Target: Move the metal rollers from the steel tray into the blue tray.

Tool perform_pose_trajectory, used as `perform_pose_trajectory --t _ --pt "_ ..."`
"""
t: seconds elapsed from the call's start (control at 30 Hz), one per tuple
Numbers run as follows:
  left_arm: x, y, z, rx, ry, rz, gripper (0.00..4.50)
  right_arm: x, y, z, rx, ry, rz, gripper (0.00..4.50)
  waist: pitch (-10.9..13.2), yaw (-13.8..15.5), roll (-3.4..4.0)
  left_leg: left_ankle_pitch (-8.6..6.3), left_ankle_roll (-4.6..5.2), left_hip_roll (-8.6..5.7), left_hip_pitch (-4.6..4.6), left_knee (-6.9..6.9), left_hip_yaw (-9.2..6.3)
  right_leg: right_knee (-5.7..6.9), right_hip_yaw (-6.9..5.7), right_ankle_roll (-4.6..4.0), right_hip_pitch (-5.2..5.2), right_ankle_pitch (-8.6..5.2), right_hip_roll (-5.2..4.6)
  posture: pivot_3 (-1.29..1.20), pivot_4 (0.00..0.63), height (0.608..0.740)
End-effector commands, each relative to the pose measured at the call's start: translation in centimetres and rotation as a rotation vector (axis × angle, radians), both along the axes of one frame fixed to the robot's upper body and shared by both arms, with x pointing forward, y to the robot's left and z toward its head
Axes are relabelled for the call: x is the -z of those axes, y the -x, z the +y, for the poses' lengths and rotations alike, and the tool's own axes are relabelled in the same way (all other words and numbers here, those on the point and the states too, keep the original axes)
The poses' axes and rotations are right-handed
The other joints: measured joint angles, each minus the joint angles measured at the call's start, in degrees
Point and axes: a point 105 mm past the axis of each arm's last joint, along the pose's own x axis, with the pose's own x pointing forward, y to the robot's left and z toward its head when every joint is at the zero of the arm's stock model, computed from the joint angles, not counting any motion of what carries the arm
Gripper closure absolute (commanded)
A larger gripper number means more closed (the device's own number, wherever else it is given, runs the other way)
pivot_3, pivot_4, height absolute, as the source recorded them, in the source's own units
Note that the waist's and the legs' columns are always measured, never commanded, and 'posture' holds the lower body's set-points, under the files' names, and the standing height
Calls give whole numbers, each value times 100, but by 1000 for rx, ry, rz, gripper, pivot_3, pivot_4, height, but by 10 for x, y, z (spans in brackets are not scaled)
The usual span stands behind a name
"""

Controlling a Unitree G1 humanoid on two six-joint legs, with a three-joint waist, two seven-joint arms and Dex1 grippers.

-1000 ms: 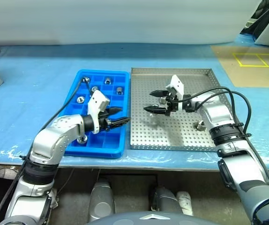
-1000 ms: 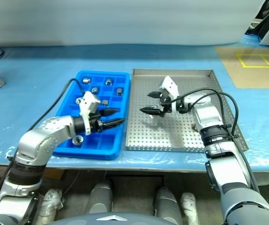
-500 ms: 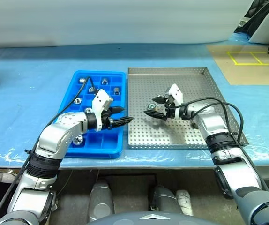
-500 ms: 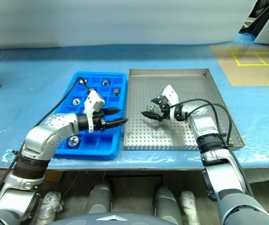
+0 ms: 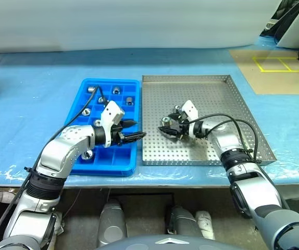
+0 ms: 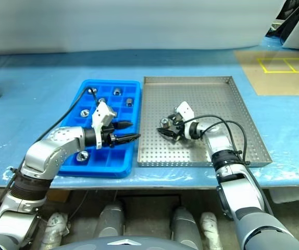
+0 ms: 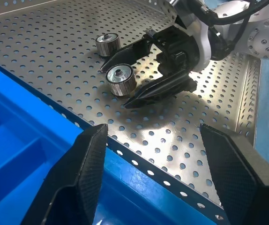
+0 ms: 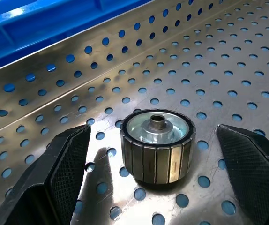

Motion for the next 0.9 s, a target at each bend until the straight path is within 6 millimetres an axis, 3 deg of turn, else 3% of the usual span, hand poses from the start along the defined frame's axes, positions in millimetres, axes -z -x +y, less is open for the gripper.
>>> perform_pose_trajectory --t 0.03,0.1,0.2,0.23,0.4,0.43,0.57,0.77,0.9 --pt "-8 3 -4 24 3 -46 1190 -11 -4 0 4 -16 -49 0 0 -2 0 0 0 0 0 0 0 0 0 0 0 0 0 130 150 740" --pt "-8 3 -4 23 1 -46 1190 -10 -3 0 1 -22 -48 0 0 -4 0 0 0 0 1 0 0 0 0 0 0 0 1 128 150 740" --pt "-7 3 -4 23 -4 -44 1163 -8 -5 -3 26 9 -65 595 0 -5 0 0 0 1 1 0 0 0 0 0 0 0 1 123 150 740" --pt "-7 3 -4 24 -4 -43 1163 -7 -4 -4 22 8 -63 595 0 -5 0 0 0 1 1 0 0 0 0 0 0 0 1 123 150 740" --pt "-9 3 -4 20 0 -45 1163 -7 -5 -6 41 20 -72 1957 0 -7 0 -1 0 1 0 0 0 -1 1 0 0 0 1 121 150 740" --pt "-10 3 -4 19 -1 -46 1163 -9 -4 -4 28 8 -70 1957 0 -8 0 0 0 0 1 0 0 -1 1 0 0 0 1 120 150 740" --pt "-16 0 9 -9 -9 -65 1163 -19 -2 8 -19 -8 -91 2854 0 -15 0 -1 0 1 1 -1 1 -2 1 0 0 0 1 125 150 740" --pt "-31 5 39 -82 -38 -98 1163 -41 9 32 -154 -36 -120 2858 1 -50 2 -1 0 4 1 -6 0 -6 0 0 -2 0 2 137 150 740" --pt "-37 13 69 -169 -72 -104 1163 -72 20 56 -261 -83 -184 2858 1 -74 2 -1 -1 4 2 -20 0 -11 -2 0 -3 -1 3 154 150 740"
